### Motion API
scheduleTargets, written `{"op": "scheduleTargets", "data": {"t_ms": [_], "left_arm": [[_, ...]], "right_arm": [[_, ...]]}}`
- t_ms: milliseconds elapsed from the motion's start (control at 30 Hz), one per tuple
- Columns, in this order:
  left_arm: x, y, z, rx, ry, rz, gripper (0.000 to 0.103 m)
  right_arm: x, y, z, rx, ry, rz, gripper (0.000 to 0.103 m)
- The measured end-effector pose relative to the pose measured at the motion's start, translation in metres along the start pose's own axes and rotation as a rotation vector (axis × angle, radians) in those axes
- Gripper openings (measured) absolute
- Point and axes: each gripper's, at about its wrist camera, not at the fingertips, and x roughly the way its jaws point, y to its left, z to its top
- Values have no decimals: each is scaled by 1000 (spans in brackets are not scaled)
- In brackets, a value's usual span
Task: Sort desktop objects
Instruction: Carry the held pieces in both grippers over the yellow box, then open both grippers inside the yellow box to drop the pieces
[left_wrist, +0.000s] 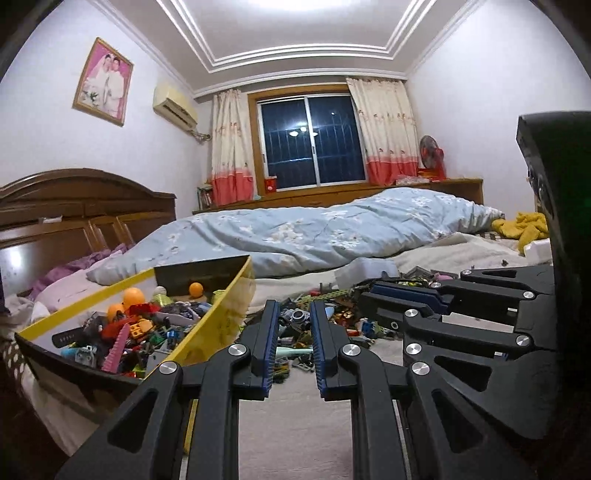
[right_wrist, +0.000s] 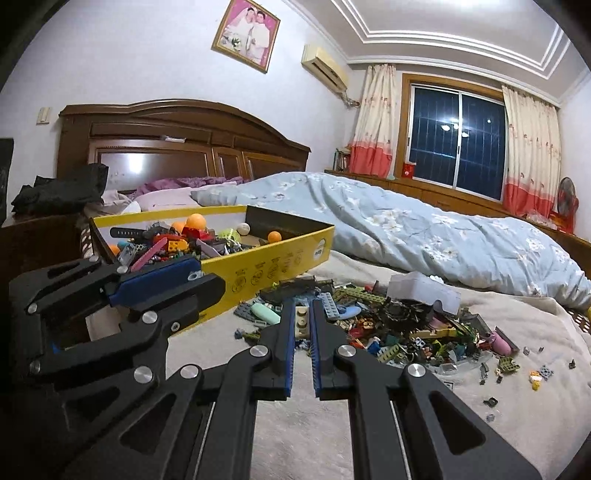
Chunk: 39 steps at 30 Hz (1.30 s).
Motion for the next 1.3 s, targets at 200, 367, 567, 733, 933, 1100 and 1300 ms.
{"op": "scheduleTargets", "data": {"t_ms": [200, 367, 567, 733, 933, 1100, 1300], "left_arm": [[-1, 13, 2, -25, -9, 44, 17], [2, 28, 5, -99, 36, 51, 16], [-5, 41, 8, -111, 15, 100, 16], [-6, 60, 8, -150, 9, 168, 16], [-7, 95, 9, -195, 14, 250, 16], [-9, 114, 3, -205, 27, 288, 16], [8, 127, -4, -171, 50, 299, 17]], "right_arm": [[6, 5, 12, 26, -8, 35, 7], [12, 14, 22, 30, -23, 80, 7], [19, 25, 32, 37, -33, 142, 7], [34, 42, 45, 17, -19, 190, 7], [57, 65, 59, 41, -6, 277, 7], [75, 87, 61, 39, 8, 322, 7], [102, 93, 49, 58, 60, 334, 7]]}}
